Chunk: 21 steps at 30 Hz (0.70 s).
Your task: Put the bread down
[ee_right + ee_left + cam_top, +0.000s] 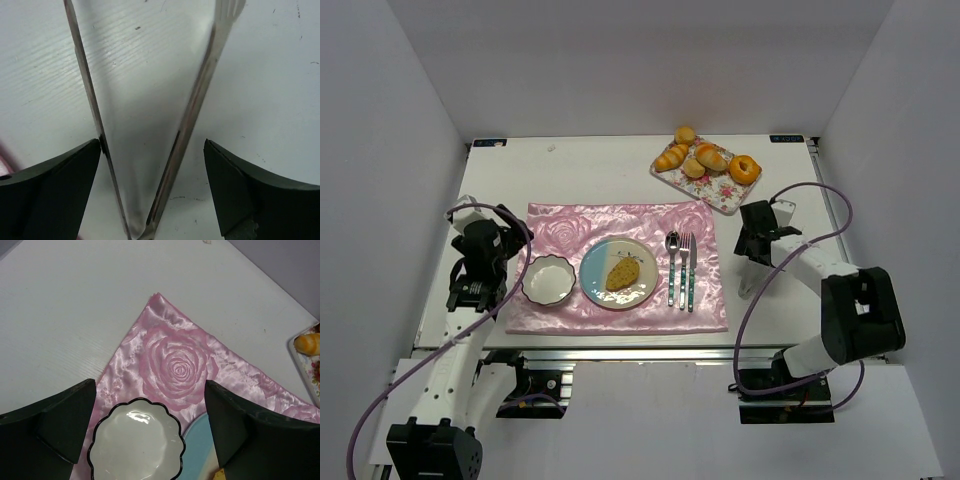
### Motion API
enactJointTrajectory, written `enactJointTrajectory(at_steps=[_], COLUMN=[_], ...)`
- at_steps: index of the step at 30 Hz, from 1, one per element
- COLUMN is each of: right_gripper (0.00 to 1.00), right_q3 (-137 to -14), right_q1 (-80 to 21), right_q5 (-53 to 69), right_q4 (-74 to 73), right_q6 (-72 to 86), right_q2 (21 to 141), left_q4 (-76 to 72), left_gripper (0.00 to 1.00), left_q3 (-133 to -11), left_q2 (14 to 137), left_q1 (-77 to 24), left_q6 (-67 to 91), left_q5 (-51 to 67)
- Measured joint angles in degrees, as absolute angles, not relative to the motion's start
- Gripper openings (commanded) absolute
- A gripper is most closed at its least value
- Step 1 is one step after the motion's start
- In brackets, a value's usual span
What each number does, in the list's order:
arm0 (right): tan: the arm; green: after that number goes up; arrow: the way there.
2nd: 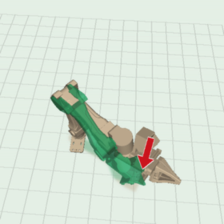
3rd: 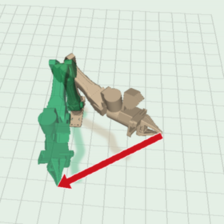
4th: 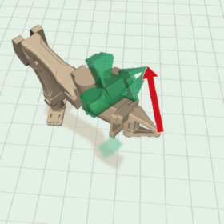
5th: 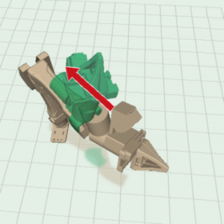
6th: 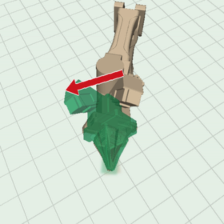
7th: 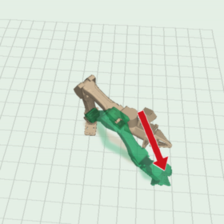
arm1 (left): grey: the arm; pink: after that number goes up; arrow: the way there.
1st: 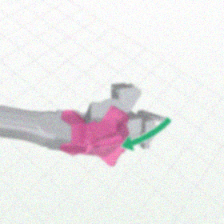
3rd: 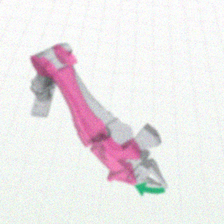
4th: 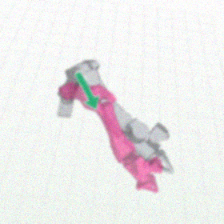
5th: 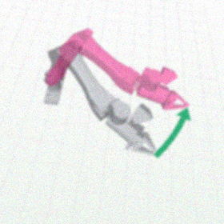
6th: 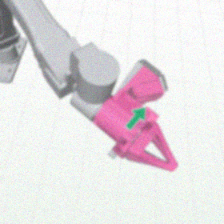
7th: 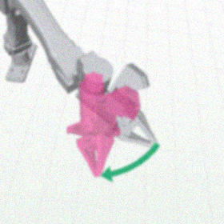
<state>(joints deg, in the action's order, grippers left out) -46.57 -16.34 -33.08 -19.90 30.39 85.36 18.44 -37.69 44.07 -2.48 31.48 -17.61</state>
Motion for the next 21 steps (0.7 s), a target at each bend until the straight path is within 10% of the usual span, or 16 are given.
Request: enactJointTrajectory(at_steps=[21], right_gripper=[0.89], right_q3=[-40.5], right_q1=[-16.3], right_q5=[-15.6], right_q4=[-17.2], right_q6=[26.8], right_q2=[43.3], left_q4=[20.6], left_gripper=[0.98], left_q3=[-43.4], left_q2=[54.9], left_q1=[-5.1], left_q6=[29.2], left_q5=[-5.8])
